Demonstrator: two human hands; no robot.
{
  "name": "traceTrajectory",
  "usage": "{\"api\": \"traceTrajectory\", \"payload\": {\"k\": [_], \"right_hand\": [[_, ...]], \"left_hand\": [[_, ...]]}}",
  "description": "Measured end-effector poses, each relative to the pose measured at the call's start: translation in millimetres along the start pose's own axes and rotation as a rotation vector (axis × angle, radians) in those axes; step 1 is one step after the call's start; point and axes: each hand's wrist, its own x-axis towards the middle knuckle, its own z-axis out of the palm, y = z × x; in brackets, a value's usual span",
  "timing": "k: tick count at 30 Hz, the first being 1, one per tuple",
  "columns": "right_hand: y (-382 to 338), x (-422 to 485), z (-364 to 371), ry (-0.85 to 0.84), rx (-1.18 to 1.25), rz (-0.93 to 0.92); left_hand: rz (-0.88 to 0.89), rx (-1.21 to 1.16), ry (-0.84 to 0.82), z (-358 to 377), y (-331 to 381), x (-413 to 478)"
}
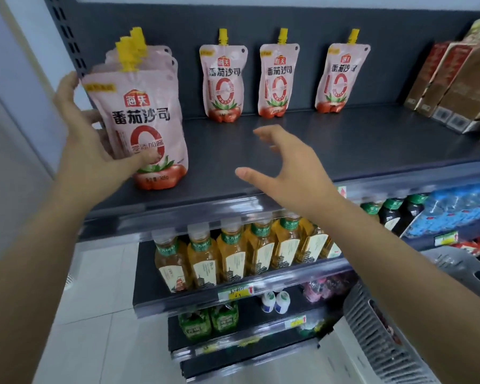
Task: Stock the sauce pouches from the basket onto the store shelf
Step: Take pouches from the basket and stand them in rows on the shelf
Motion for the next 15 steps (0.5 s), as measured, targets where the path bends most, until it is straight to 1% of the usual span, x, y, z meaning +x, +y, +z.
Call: {"api": "traceTrajectory", "payload": {"k": [4,6,12,15], "right_hand": [[-11.9,12.3,11.0,-0.037,-0.008,-0.051],[-16.0,15.9,15.8,-0.047,-0.006,-0.066],[-27.2,23.4,27.3,-0.038,0.025,-0.081],[-35.1,27.6,32.7,-0.036,0.024,-0.087]], "left_hand": [[0.034,0.000,0.082,-3.9,-3.0,-9.2],[0.018,0.030,0.092,-5.2,-6.6,-11.2],[0.021,0.085,0.019,-5.5,-11.0,-12.3],[0.029,0.122,-0.067,-7.6,-14.5,-13.3]]}}
